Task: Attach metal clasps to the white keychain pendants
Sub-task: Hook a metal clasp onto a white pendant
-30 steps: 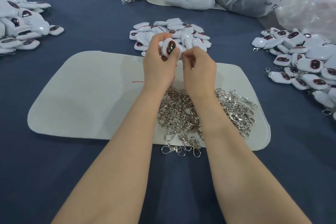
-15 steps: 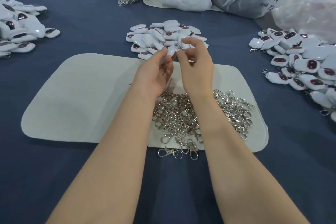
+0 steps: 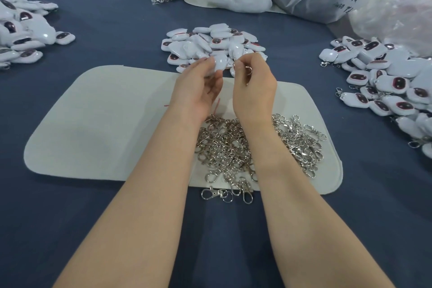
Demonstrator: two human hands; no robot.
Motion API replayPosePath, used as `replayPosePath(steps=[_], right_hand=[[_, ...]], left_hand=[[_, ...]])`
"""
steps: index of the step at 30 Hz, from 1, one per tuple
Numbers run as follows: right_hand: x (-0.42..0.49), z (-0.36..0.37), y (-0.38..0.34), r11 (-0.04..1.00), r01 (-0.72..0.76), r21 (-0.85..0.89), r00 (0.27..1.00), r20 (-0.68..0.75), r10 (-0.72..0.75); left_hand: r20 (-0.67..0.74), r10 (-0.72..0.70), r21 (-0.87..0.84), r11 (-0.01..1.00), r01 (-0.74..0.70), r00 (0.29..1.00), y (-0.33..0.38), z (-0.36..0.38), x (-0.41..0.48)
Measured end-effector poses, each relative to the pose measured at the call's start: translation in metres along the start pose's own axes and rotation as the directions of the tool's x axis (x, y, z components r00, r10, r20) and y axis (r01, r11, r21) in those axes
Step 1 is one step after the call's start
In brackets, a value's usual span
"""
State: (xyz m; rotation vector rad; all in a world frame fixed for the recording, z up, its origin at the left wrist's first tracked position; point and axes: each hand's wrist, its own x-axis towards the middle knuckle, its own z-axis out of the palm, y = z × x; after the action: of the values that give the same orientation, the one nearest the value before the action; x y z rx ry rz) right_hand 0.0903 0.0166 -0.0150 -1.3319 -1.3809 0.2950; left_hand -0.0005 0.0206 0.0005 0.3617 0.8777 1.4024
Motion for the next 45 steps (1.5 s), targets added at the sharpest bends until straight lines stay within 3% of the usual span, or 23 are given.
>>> replayPosePath(steps=[6,9,11,12,14,17,21,25,30,36,41,45], right_hand=[[0.000,-0.002,0.002,0.993,0.065,-0.097,0.997,0.050,-0.061],[0.000,-0.002,0.003,0.985,0.109,-0.133,0.993,0.051,-0.103],[0.000,-0.002,0.003,0.987,0.095,-0.126,0.995,0.032,-0.092],[0.000,-0.002,0.003,0.992,0.073,-0.107,0.997,0.016,-0.071],[0.001,-0.002,0.002,0.997,0.022,-0.067,1.000,0.006,-0.022],[0.001,-0.001,0.002,0.998,-0.067,-0.011,0.994,0.082,0.068],[0.002,0.000,0.001,0.982,-0.173,0.079,0.979,0.128,0.162],[0.003,-0.001,-0.002,0.952,-0.226,0.204,0.969,0.142,0.200],[0.003,-0.001,-0.003,0.955,-0.218,0.199,0.975,0.091,0.204],[0.003,0.000,0.001,0.981,-0.156,0.112,0.988,0.012,0.156],[0.002,0.000,0.006,0.998,-0.037,-0.042,0.999,0.024,0.038],[-0.001,-0.001,0.004,0.992,0.046,-0.118,0.997,0.061,-0.039]], left_hand=[[0.049,0.236,0.249,0.938,-0.241,0.970,0.003,0.001,-0.001],[0.128,0.426,0.487,0.760,-0.431,0.896,0.005,0.004,-0.002],[0.178,0.487,0.554,0.669,-0.496,0.855,0.004,0.006,-0.003],[0.172,0.490,0.553,0.670,-0.496,0.854,0.003,0.006,-0.004],[0.091,0.442,0.477,0.767,-0.429,0.892,0.000,0.008,-0.004],[-0.030,0.243,0.185,0.955,-0.233,0.970,-0.001,0.005,-0.001],[-0.038,0.104,0.007,0.995,-0.104,0.994,0.001,-0.001,0.005],[-0.007,0.041,0.003,0.999,-0.041,0.999,-0.002,0.000,0.005],[0.009,-0.014,0.044,0.999,0.014,1.000,-0.004,0.002,0.002],[0.010,0.098,0.173,0.980,-0.098,0.995,-0.005,0.005,-0.002],[0.041,0.339,0.409,0.853,-0.325,0.940,-0.005,0.006,-0.003],[0.201,0.534,0.600,0.596,-0.534,0.821,-0.004,0.005,-0.003]])
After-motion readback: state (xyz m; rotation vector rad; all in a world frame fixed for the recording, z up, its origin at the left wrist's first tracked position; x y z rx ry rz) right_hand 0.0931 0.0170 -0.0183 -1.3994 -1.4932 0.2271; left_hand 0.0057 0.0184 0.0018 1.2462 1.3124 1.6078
